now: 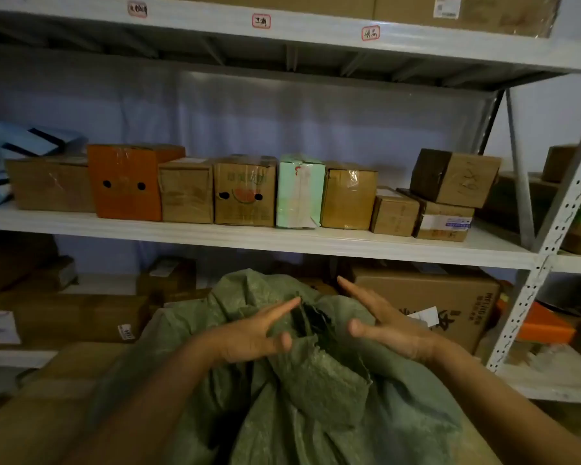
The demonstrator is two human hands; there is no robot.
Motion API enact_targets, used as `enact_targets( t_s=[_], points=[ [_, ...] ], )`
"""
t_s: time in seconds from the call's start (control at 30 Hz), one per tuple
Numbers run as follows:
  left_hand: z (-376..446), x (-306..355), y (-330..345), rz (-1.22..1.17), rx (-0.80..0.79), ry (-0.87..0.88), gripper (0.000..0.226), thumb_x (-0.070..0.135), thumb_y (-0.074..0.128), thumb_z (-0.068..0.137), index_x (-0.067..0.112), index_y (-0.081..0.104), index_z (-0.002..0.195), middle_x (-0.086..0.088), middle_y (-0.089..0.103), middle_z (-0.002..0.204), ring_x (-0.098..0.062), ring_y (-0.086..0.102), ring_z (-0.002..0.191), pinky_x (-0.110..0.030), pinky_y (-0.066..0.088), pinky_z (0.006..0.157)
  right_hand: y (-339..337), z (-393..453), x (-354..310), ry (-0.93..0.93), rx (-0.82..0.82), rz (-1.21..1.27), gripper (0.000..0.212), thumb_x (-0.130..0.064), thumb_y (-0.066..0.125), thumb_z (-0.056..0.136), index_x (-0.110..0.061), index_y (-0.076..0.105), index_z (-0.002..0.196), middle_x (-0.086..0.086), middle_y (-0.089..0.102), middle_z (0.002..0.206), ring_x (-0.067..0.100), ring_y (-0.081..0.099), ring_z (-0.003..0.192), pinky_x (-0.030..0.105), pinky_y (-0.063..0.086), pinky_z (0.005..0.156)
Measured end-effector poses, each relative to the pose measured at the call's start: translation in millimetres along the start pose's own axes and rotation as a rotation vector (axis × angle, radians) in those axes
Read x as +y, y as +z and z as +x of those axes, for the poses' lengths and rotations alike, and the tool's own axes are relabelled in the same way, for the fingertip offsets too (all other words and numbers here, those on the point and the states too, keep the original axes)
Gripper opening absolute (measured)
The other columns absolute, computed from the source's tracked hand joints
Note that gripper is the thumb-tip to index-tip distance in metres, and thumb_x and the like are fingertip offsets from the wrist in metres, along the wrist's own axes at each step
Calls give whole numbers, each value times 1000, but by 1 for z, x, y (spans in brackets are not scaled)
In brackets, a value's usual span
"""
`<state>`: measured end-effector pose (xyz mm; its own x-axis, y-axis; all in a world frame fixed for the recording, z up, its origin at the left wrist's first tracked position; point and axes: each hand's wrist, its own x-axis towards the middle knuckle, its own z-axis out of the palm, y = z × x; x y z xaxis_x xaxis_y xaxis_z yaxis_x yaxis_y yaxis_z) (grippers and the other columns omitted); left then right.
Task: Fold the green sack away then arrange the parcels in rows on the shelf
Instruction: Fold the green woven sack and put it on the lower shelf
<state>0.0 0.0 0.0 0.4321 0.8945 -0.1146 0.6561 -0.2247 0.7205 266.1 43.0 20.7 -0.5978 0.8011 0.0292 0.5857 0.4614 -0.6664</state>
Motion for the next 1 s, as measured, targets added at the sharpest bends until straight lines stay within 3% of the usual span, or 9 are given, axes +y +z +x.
enact_targets(
  t_s=[0.1, 0.23, 0.37, 0.47, 0.6, 0.7, 0.77, 0.87, 1.0],
  points=[
    [6, 2, 26, 64, -74, -69, 138, 89, 61, 32, 50, -6, 146, 10, -23, 157, -17, -19, 145, -50, 4, 120, 11, -2, 10, -4, -155, 51, 108, -98, 47, 39, -65, 1, 131, -11, 1, 159, 13, 7, 145, 37, 13, 118],
    [32, -8, 50, 226, 232, -210, 133, 63, 80, 52, 49, -15, 144, 7, -33, 154, -21, -34, 140, -57, -9, 114, 34, 10, 29, 48, -182, -219, 121, -99, 47, 32, -66, -17, 130, -5, -15, 159, 23, -10, 147, 59, -5, 116],
    [50, -23, 53, 208, 354, -359, 140, 64, 81, 50, 46, -22, 143, 0, -42, 150, -29, -36, 138, -65, -3, 113, 47, 20, 48, 142, -107, -498, 132, -97, 47, 28, -59, -35, 124, 2, -28, 156, 28, -26, 143, 68, -12, 109],
    [60, -34, 57, 114, 324, -416, 148, 59, 85, 46, 48, -30, 138, 0, -48, 145, -31, -33, 140, -65, 8, 114, 48, 28, 63, 277, -4, -604, 140, -78, 69, 48, -42, -31, 139, 6, -31, 155, 33, -27, 142, 73, -8, 106],
    [67, -38, 66, -8, 271, -393, 151, 46, 90, 50, 47, -34, 135, -2, -48, 145, -30, -8, 148, -51, 20, 118, 49, 35, 83, 363, 0, -613, 130, -68, 68, 63, -36, -29, 143, 4, -13, 160, 32, -14, 146, 76, -4, 104],
    [72, -39, 69, 1, 230, -357, 149, 39, 91, 54, 46, -33, 137, -2, -48, 145, -28, 0, 148, -41, 27, 116, 61, 44, 93, 395, -58, -624, 81, -46, 60, 82, -27, 18, 149, 3, 38, 147, 28, 30, 140, 66, 10, 110],
    [74, -39, 67, 41, 226, -331, 149, 38, 91, 55, 48, -34, 135, 1, -49, 144, -27, 6, 148, -39, 32, 113, 67, 50, 92, 345, 24, -596, 32, -35, 50, 91, -19, 59, 118, 4, 61, 119, 24, 55, 115, 44, 37, 105],
    [76, -37, 66, 133, 274, -258, 146, 39, 90, 55, 49, -33, 134, 5, -51, 142, -24, 13, 147, -38, 38, 110, 61, 62, 80, 183, 100, -329, 21, -20, 53, 93, -7, 69, 97, 7, 68, 100, 21, 63, 94, 33, 50, 86],
    [78, -30, 69, 240, 430, -51, 131, 44, 86, 59, 49, -16, 140, 16, -54, 135, -12, -7, 144, -26, 18, 118, 49, 76, 36, -172, 189, -67, 12, -3, 62, 85, -4, 73, 86, -1, 56, 92, 9, 55, 86, 14, 43, 80]
  ],
)
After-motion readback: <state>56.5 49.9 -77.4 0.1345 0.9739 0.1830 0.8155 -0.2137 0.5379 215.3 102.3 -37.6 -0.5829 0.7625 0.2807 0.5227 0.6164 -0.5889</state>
